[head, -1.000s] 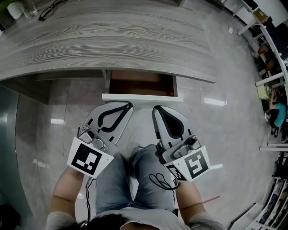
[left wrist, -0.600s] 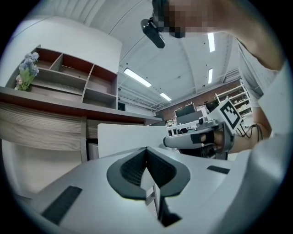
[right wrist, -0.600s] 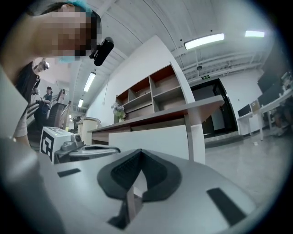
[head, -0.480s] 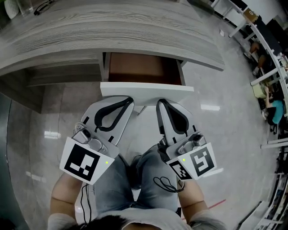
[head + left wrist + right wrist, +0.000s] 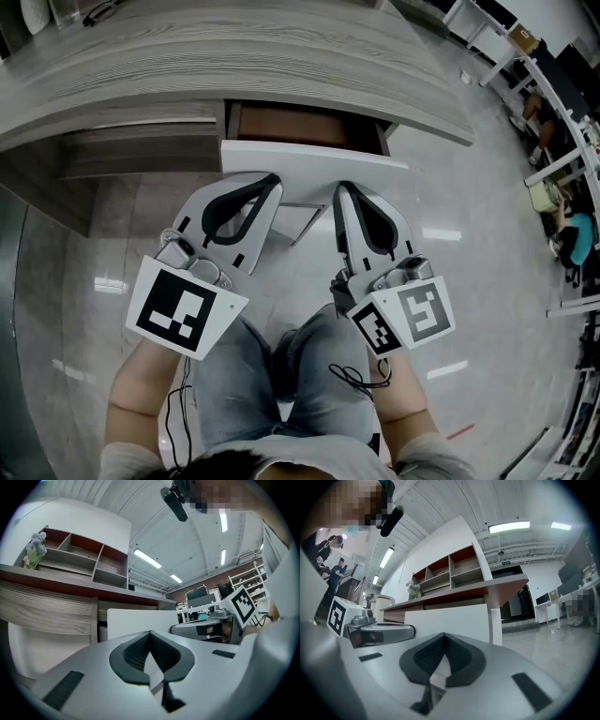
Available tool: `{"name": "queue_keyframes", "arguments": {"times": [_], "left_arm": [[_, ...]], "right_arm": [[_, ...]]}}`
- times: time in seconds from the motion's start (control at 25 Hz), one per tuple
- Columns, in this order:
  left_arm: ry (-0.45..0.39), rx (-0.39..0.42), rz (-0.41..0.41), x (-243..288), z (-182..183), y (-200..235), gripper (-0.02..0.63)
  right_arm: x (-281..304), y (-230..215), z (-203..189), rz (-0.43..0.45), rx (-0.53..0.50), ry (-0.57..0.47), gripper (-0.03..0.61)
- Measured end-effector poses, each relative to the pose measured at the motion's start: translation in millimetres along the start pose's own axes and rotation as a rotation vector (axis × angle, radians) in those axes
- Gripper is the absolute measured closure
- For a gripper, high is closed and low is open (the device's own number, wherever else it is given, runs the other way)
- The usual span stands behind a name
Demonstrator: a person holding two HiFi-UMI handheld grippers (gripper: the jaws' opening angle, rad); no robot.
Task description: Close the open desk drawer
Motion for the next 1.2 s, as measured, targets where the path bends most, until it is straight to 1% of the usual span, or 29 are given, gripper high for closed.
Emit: {"name": "queue_keyframes", "arguments": {"times": [0.12,0.72,0.88,1.2], "left_arm": [[0.005,-0.001,0.019,8.7,-2.6,5.3,0.604],[0.017,0.022,0.097,38.1,-10.1,30.0,0.604],[0.025,0.017,0.103,42.5,-12.6,33.8,0.604],[0.03,0.041,0.098,49.5,-13.2,32.9,0.603]], "right_arm": [[10.2,-5.8,0.2,-0.015,-0.012,0.002,0.571],[44.6,-22.8,2.1,-0.05,0.021,-0.001,0.571],[50.3,-25.1,1.7,-0.053,0.03,-0.003,0.571],[53.6,-28.1,2.1,-0.059,0.024,-0.008,0.571]]}}
Point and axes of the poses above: the fingertips, and each gripper's own axes: x forward along the fingers, y to its left, z out of its top, the point moved 5 cm from there along -x, backward along the fingers, and after that the axes turned 12 degrees about x, right-handed, at the moved point
